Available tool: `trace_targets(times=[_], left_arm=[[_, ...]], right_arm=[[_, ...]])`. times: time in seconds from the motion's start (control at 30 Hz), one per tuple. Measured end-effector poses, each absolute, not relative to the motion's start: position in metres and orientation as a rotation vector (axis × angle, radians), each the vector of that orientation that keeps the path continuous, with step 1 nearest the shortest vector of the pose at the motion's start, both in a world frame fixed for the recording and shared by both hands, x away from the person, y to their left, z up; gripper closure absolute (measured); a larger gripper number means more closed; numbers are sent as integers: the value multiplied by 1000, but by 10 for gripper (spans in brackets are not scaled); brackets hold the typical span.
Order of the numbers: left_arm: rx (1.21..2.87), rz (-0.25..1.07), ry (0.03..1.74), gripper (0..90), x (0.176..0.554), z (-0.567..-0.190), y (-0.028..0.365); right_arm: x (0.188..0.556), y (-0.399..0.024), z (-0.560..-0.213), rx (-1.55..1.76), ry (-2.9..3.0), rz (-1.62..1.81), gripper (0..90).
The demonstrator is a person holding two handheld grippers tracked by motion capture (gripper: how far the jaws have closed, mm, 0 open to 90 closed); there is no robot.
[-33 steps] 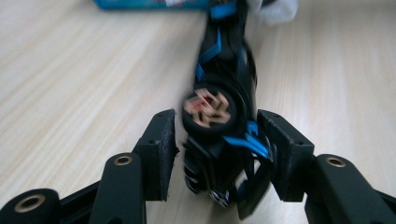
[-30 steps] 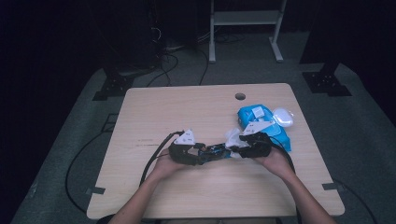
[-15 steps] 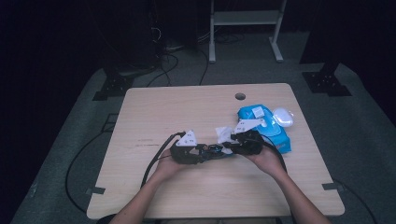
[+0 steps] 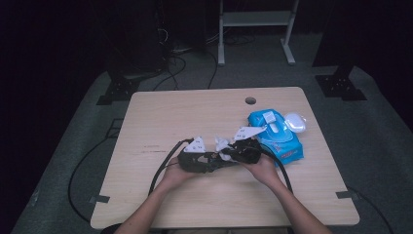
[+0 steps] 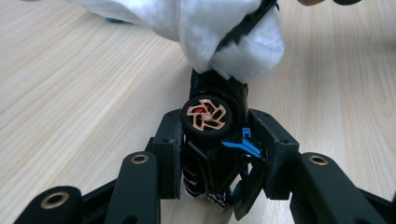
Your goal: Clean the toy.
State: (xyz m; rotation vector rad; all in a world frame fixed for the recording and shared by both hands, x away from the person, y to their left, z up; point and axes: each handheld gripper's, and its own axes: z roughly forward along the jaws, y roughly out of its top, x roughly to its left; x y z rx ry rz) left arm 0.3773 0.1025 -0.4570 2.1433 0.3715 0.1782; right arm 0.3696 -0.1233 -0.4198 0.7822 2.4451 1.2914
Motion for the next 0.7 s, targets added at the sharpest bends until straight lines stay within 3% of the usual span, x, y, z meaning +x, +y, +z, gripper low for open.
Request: trace_targets(times=[0.23,0.53,0.7], left_arm=[[2141,190,368,585,376,-457,102],[2135,184,371,587,376,-458,102],[2131,178,377,588,377,-458,103]], right_arm=[[374,-143,-425,911,2392,1299,811],[361,-99,-427,823,2451,1371,811],[365,-102,-427,822,2450,1347,810]])
